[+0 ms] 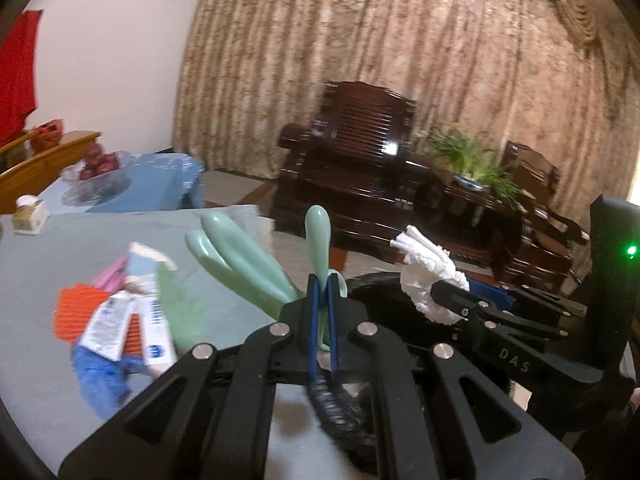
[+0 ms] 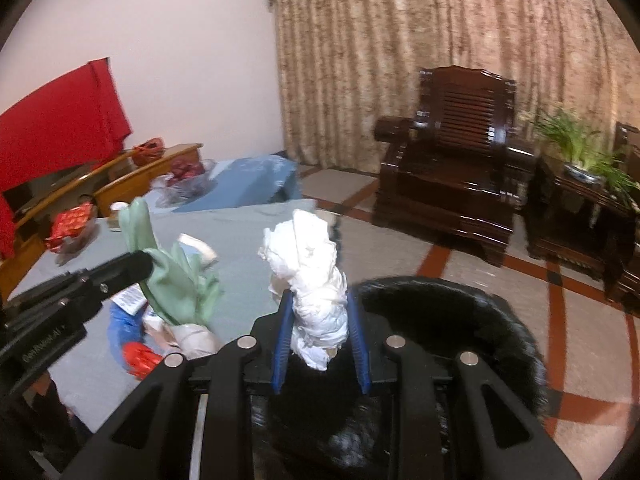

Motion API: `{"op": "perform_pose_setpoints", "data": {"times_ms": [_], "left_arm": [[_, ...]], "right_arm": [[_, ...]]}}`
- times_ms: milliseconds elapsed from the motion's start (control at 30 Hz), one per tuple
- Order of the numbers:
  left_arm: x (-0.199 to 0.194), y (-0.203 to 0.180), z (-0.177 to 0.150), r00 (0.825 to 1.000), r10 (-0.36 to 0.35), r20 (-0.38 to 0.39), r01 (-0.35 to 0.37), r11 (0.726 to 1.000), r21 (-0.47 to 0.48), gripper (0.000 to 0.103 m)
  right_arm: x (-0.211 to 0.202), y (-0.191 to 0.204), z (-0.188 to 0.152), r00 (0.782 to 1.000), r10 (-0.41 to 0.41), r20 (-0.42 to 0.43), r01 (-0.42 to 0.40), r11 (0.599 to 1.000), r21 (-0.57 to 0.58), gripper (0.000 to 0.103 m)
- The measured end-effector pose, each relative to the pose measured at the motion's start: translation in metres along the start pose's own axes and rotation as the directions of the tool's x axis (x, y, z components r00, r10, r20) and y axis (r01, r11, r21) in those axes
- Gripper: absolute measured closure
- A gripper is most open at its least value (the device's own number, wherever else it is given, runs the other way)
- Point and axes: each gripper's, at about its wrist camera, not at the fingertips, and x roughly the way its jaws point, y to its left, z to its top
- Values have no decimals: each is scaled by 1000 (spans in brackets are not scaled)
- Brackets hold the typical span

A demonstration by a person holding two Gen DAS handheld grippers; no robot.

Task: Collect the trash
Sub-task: 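Drop the white tissue into the bin with the right tool while the left tool grasps a green glove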

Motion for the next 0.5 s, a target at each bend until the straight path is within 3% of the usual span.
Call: {"op": "perform_pose_setpoints", "data": {"times_ms": [233,500], "left_arm": [[45,-39,-16,988,-123,-92,127,991,39,99],[81,-65,-38,974,-153,-168,167,983,74,99]], "right_arm": [[-5,-50,-32,991,-116,-65,120,991,63,76],[-7,-80,-53,976,-185,-114,196,976,92,75]]}}
